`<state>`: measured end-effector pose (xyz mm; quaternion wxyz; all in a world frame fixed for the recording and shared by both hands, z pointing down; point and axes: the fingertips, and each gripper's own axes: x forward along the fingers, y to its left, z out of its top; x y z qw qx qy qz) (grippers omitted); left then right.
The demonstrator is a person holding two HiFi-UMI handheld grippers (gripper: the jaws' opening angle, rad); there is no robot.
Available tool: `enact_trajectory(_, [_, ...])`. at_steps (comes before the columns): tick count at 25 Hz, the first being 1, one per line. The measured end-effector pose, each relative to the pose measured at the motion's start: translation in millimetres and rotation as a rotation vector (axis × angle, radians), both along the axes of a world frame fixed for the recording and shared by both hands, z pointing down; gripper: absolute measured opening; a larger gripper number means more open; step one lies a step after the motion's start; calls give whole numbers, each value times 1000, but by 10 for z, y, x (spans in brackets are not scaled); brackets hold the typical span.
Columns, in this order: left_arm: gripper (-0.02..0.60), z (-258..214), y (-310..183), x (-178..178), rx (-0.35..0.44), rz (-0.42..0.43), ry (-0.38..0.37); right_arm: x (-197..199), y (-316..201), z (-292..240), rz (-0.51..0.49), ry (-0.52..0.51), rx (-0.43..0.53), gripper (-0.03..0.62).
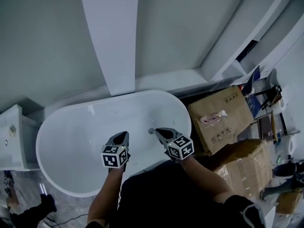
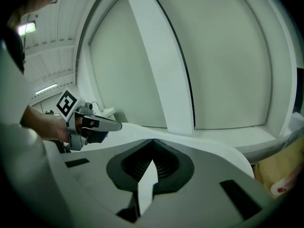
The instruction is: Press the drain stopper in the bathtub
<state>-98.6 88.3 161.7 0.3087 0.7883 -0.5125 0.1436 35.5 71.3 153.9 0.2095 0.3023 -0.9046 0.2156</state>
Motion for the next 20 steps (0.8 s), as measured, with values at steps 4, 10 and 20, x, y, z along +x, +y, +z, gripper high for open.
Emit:
enact_trajectory(4, [14,-394,-163,-44,85,-6,-39,-44,-131,-425,-13,-47,71,12])
enact_trajectory(10, [15,-1008,-297,-37,183,-39,-87,-18,-352,-1057,-72,-101,187,12])
enact_trajectory(20, [15,-1936,-474,1,337,-74,-155,90,-603,-1875,-149,-153,317,11])
